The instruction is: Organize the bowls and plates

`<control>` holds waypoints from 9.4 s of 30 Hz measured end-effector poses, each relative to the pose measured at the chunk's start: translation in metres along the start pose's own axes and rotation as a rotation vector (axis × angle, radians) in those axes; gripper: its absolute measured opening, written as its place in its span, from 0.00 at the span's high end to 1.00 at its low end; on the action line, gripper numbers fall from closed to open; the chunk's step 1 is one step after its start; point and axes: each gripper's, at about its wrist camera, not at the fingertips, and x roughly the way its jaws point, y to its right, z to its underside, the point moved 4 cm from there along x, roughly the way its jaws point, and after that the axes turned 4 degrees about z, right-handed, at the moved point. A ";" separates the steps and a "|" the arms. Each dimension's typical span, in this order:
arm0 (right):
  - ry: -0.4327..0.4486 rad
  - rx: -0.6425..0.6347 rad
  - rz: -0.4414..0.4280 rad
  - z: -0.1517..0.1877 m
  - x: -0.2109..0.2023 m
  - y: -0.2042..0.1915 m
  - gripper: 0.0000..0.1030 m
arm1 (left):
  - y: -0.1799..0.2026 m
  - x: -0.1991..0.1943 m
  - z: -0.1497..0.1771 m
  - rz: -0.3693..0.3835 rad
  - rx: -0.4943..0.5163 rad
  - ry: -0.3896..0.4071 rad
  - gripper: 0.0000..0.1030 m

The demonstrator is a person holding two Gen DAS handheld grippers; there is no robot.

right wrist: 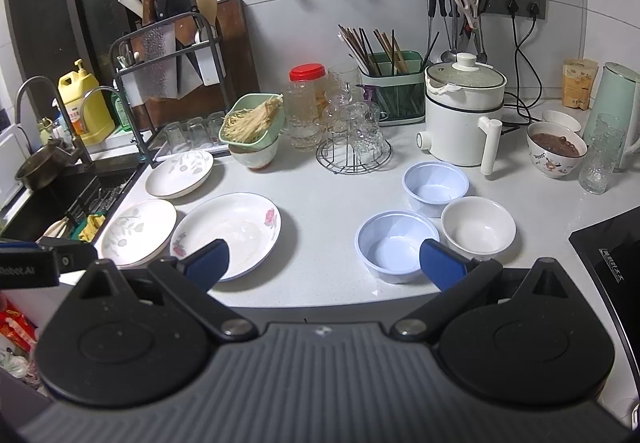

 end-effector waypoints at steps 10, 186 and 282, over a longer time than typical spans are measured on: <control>-0.011 -0.002 0.003 0.004 -0.002 0.000 0.00 | 0.000 -0.003 0.007 0.001 -0.003 -0.004 0.03; -0.472 0.283 -0.059 0.034 0.293 -0.282 0.79 | -0.339 0.350 -0.088 0.432 -0.072 -0.397 0.71; -0.347 0.160 -0.018 0.013 0.297 -0.106 0.76 | -0.138 0.337 -0.094 0.247 -0.070 -0.461 0.71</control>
